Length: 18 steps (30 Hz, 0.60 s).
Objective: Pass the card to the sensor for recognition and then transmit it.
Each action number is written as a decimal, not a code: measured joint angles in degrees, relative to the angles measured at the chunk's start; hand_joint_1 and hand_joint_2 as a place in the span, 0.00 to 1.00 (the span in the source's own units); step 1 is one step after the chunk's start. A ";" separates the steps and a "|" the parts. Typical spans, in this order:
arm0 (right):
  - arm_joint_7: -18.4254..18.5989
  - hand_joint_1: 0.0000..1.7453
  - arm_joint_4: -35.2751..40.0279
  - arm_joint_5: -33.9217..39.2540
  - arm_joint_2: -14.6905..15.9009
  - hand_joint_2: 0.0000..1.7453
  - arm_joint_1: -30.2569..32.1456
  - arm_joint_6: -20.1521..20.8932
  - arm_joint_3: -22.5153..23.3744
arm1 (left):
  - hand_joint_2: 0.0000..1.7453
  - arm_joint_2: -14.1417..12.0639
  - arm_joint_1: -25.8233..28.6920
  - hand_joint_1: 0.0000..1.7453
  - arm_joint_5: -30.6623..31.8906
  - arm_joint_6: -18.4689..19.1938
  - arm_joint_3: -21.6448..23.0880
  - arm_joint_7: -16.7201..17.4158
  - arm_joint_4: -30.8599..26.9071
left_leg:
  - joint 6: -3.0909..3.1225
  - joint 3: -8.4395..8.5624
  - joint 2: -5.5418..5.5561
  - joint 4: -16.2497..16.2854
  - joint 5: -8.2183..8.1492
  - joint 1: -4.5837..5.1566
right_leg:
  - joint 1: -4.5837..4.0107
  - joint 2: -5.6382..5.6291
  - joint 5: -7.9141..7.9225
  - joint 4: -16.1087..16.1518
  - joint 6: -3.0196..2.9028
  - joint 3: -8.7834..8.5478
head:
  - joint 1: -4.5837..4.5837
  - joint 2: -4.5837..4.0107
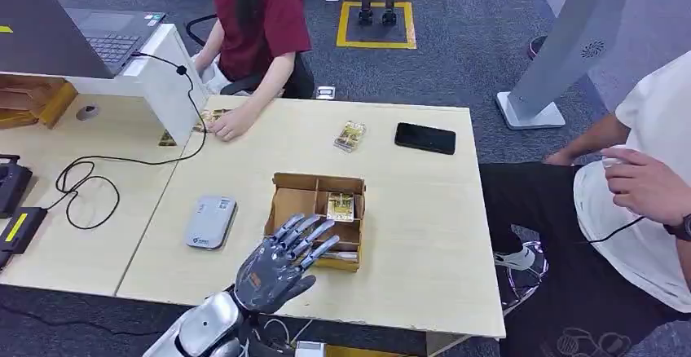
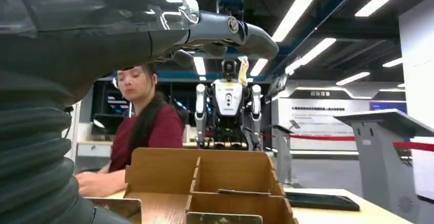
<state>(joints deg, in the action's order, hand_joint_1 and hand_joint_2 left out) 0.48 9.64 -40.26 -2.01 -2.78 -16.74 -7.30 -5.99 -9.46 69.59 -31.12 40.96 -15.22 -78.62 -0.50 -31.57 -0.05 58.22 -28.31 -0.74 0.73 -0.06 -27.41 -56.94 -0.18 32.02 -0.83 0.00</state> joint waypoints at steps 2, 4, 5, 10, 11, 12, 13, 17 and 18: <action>-0.07 0.00 0.00 -0.04 0.00 1.00 -0.02 0.00 0.02 | 1.00 0.57 -0.52 0.00 1.45 -0.77 0.20 1.25 1.43 | 0.00 0.00 0.00 0.00 0.00 0.00 | 0.00 0.00 0.00 0.00 0.00 0.00 | 0.00 0.00; -0.07 0.00 0.00 -0.06 0.00 1.00 -0.02 0.00 0.09 | 1.00 1.16 -1.04 0.00 3.60 -1.55 0.33 3.22 2.76 | 0.00 0.00 0.00 0.00 0.00 0.00 | 0.00 0.00 0.00 0.00 0.00 0.00 | 0.00 0.00; -0.11 0.00 0.00 -0.09 0.00 1.00 -0.03 0.00 0.13 | 1.00 1.51 -1.32 0.00 6.29 -1.99 0.37 5.15 3.81 | 0.00 0.00 0.00 0.00 0.00 0.00 | 0.00 0.00 0.00 0.00 0.00 0.00 | 0.00 0.00; -0.39 0.00 0.00 -0.24 0.00 1.00 -0.02 0.00 0.28 | 1.00 2.21 -2.81 0.00 9.56 -2.97 0.37 9.80 8.12 | 0.00 0.00 0.00 0.00 0.00 0.00 | 0.00 0.00 0.00 -0.01 0.00 0.00 | 0.00 0.00; -0.50 0.00 0.00 -0.52 0.00 1.00 -0.03 0.00 0.28 | 1.00 2.25 -3.03 0.00 9.01 -3.15 0.35 9.82 8.81 | 0.00 0.00 0.00 0.00 0.00 0.00 | 0.00 0.00 0.00 -0.01 0.00 0.00 | -0.02 0.00; -0.50 0.00 0.00 -0.61 0.00 1.00 -0.03 0.00 0.33 | 1.00 2.32 -3.20 0.00 8.51 -3.17 0.24 9.82 9.46 | 0.00 0.00 0.00 0.00 0.00 -0.01 | 0.00 -0.01 0.00 -0.01 0.00 0.00 | 0.00 0.00; -0.50 0.00 0.00 -0.79 0.00 1.00 -0.02 0.00 0.35 | 1.00 2.36 -3.31 0.00 8.29 -3.17 0.13 9.73 9.91 | 0.00 0.00 0.00 0.00 0.00 -0.01 | 0.00 -0.01 0.00 -0.01 0.00 0.00 | -0.02 0.00; -0.53 0.00 0.00 -1.00 0.00 1.00 -0.05 0.00 0.42 | 1.00 2.38 -4.11 0.00 7.85 -3.15 -0.65 9.71 11.87 | 0.00 0.00 0.00 0.00 0.00 -0.01 | -0.01 -0.01 0.00 -0.02 0.00 0.00 | 0.00 0.00; -0.53 0.00 0.00 -1.00 0.00 1.00 -0.04 0.00 0.46 | 1.00 2.38 -4.17 0.00 7.59 -3.17 -1.11 9.73 12.25 | 0.00 0.00 -0.01 0.00 0.00 -0.01 | 0.00 -0.02 0.00 -0.02 0.00 0.00 | -0.02 0.00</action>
<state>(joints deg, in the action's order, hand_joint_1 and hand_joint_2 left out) -0.04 9.64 -41.27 -2.01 -2.82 -16.74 -6.84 -3.61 -13.63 77.18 -34.29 39.84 -5.49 -66.38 -0.50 -31.57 -0.06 58.22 -28.30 -0.75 0.72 -0.08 -27.41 -56.96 -0.19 32.02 -0.85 0.00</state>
